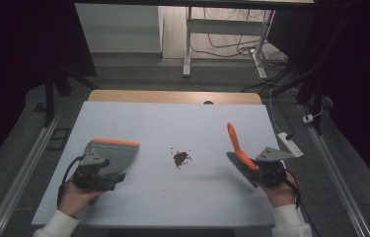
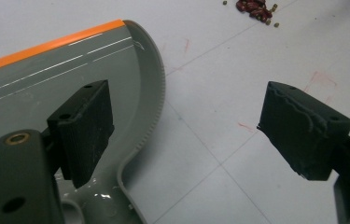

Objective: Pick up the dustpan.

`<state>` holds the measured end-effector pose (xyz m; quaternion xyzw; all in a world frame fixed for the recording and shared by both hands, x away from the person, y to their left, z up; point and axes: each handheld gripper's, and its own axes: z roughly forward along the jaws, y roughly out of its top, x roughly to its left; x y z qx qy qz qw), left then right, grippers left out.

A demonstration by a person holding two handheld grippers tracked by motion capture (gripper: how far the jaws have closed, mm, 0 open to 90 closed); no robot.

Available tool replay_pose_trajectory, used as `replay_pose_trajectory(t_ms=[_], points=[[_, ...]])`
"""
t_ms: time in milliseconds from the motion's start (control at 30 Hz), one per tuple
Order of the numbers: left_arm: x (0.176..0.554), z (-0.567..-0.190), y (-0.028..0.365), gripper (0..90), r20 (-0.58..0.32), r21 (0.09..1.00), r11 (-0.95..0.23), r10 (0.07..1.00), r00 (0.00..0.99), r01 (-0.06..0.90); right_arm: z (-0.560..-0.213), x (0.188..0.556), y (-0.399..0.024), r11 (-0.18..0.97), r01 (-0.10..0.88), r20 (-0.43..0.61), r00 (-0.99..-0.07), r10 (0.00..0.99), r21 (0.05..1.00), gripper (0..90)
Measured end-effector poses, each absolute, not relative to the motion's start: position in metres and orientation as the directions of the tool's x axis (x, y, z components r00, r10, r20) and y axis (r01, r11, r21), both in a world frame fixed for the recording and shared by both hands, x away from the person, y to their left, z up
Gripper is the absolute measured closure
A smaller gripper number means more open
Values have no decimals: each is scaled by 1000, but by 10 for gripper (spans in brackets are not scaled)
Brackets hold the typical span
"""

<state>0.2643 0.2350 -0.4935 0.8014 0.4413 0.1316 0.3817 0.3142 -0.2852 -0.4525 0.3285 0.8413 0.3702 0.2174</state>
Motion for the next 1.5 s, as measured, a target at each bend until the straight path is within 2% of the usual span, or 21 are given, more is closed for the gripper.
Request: replay_pose_trajectory(t_ms=[367, 1033, 1267, 1500], points=[[271, -492, 239, 179, -141, 722, -314, 806, 575, 617, -454, 314, -283, 497, 395, -126, -672, 730, 772, 702], [267, -486, 233, 176, -90, 704, -359, 811, 579, 613, -453, 314, -280, 501, 376, -138, -677, 723, 779, 702], [275, -468, 232, 161, -123, 649, -327, 846, 519, 687, -454, 314, -279, 502, 376, -130, -686, 716, 779, 702], [270, -465, 239, 159, -140, 639, -314, 850, 508, 702, -452, 312, -279, 496, 373, -134, -679, 722, 784, 702]])
